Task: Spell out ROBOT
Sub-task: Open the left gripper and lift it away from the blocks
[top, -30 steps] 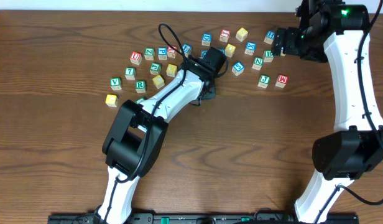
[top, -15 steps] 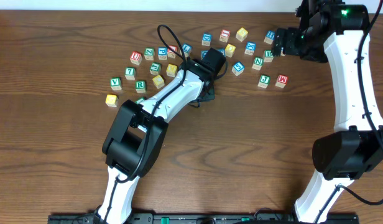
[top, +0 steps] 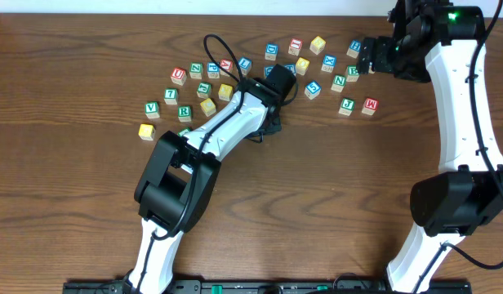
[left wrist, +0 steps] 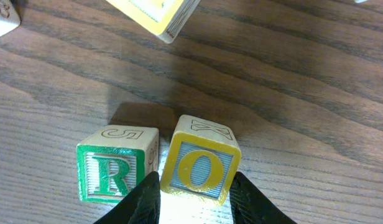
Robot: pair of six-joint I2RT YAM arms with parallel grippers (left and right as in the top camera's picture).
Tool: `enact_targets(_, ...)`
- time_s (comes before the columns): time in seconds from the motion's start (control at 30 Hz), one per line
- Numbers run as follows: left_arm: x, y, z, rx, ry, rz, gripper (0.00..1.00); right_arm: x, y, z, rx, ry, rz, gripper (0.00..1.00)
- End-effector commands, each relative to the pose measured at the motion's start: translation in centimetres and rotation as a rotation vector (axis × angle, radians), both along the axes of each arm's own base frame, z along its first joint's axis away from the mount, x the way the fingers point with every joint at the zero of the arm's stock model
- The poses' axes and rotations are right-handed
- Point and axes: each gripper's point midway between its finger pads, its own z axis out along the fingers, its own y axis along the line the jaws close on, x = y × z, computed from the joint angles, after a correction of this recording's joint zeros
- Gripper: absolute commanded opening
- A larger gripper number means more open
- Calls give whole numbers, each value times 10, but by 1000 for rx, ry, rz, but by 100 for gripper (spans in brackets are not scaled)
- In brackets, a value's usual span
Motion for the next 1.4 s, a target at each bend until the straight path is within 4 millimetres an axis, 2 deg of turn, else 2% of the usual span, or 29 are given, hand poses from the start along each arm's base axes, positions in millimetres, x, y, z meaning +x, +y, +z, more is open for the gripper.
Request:
enact_targets(0.0, -2, 3, -4, 5, 10, 41, 36, 1, 1, -4, 0, 11, 8, 99)
enact_targets(0.3, -3, 4, -4, -1, 13, 70, 36, 0, 1, -5, 0, 17, 8, 99)
enact_targets(0.7, -13, -6, -6, -57, 68, 55, 36, 0, 1, -5, 0, 17, 8, 99)
enact_targets(1.0, -17, -3, -2, -40, 91, 55, 36, 0, 1, -5, 0, 16, 8, 99)
enact_targets(1.13, -12, -5, 9, -35, 78, -6, 36, 0, 1, -5, 0, 14, 8, 99)
enact_targets(1.17, -9, -6, 14, -37, 68, -25, 42, 0, 1, -5, 0, 14, 8, 99)
enact_targets(1.23, -5, -8, 24, -42, 47, -55, 45, 1, 1, -5, 0, 13, 8, 99)
enact_targets(1.37, 7, -12, 65, -71, -45, -108, 48, 2, 1, -4, 0, 9, 8, 99)
